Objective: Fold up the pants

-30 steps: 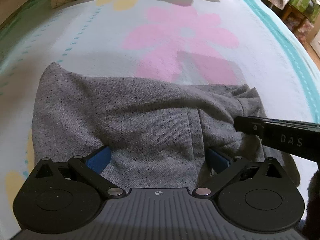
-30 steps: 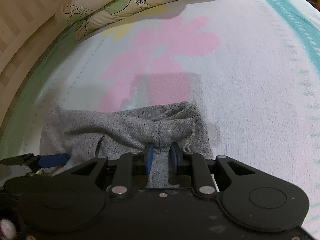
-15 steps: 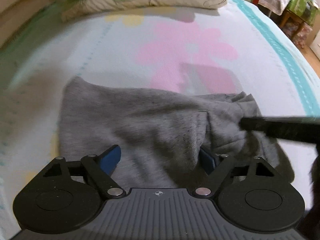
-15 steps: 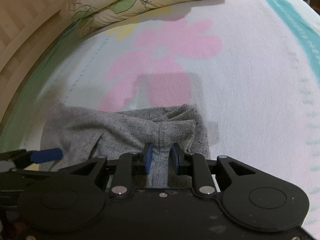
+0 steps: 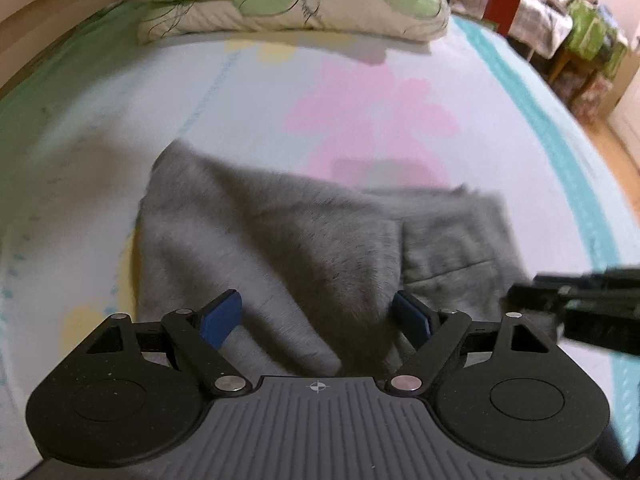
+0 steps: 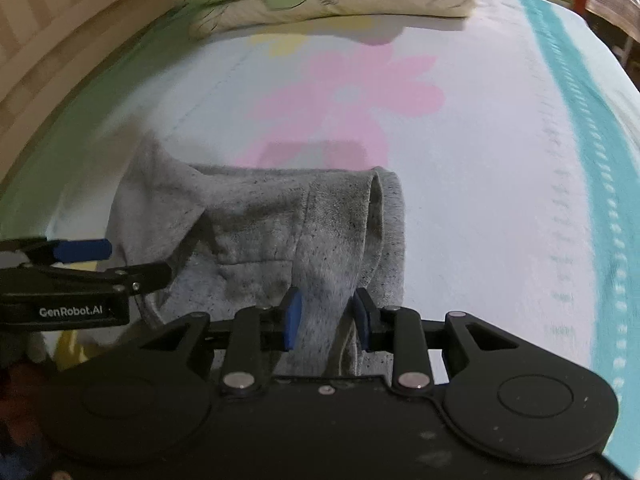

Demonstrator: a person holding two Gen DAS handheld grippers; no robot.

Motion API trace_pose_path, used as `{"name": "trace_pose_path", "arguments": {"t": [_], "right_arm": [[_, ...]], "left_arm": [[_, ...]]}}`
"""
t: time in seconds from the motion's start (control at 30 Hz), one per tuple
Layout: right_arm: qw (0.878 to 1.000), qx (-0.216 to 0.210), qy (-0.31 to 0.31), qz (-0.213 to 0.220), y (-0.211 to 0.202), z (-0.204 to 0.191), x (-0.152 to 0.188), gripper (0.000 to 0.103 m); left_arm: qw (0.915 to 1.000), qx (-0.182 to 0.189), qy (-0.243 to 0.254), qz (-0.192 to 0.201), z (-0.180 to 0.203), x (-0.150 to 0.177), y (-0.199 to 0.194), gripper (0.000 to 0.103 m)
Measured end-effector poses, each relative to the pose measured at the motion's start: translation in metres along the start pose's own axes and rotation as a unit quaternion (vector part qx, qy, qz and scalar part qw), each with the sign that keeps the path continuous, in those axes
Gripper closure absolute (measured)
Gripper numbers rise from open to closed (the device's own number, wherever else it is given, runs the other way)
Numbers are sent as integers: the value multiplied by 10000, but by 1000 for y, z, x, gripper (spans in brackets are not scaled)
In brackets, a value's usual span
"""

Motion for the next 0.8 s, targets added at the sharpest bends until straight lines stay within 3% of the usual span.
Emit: {"name": "trace_pose_path", "arguments": {"t": [0.23, 0.37, 0.43, 0.5, 0.63, 0.7, 0.8], "right_arm": [[9995, 221, 141, 154, -7, 0, 0, 70], [9988, 288, -36, 407, -18, -3, -4, 69], [9990, 82, -184, 408, -17, -9, -4, 69], [9989, -32, -422, 184, -9, -17, -2, 71], [9956, 220, -569, -706, 32, -12, 11, 67], [9961, 234, -253, -817, 41, -1, 15, 57], [9973, 179, -122, -699, 33, 4, 12, 51]], "left_arm": [[9991, 296, 8, 291, 19, -36, 2, 21], [9995, -17, 1, 319, -5, -24, -6, 21], [9995, -197, -78, 228, -21, -15, -6, 21], [9992, -369, -161, 72, -35, -6, -5, 21], [9973, -637, -362, -101, -63, 7, -5, 21], [9965, -715, -429, -117, -74, 8, -8, 21], [9955, -805, -479, -118, -88, 10, -8, 21]]}}
Point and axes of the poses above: each gripper's, at about its wrist camera, not at the fingertips, and y roughly the way its jaws point, z to its right, x to its underside, the point moved 3 cm from there along y, roughly the way its jaws point, and after that the axes turned 7 degrees about -y, right-handed, at the moved point
